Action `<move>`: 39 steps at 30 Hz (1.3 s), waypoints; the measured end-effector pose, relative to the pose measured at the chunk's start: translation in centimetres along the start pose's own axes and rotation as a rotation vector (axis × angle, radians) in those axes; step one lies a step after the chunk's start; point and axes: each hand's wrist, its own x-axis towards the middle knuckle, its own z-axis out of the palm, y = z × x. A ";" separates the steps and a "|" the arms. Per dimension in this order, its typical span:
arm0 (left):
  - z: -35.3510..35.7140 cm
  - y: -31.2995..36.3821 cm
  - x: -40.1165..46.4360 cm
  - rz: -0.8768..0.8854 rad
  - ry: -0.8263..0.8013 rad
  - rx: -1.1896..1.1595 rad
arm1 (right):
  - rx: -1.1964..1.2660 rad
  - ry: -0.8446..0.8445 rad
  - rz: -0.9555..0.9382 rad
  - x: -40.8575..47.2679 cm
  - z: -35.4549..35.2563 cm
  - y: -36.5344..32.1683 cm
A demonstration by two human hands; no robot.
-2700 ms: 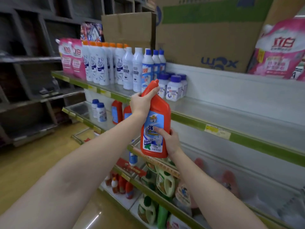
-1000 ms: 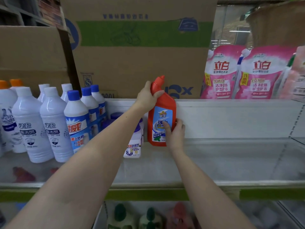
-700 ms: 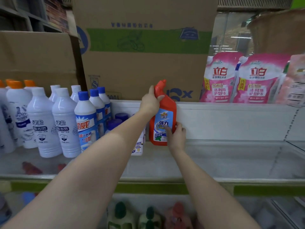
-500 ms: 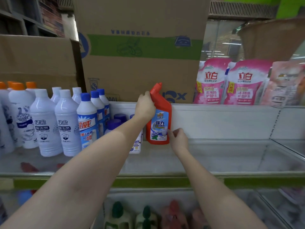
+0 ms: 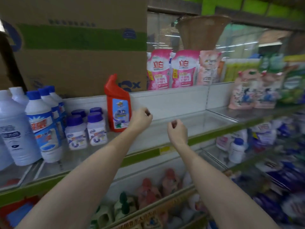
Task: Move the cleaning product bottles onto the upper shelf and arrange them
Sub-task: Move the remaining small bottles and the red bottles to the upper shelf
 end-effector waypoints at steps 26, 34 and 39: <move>33.7 9.5 -7.8 0.091 -0.537 0.097 | -0.068 0.038 0.333 2.2 -23.3 26.2; 43.2 11.7 -5.4 -0.133 -0.513 -0.020 | -0.095 -0.072 0.380 7.2 -27.0 34.2; 46.9 12.2 -3.9 -0.234 -0.534 -0.030 | -0.103 -0.096 0.373 11.1 -27.6 36.3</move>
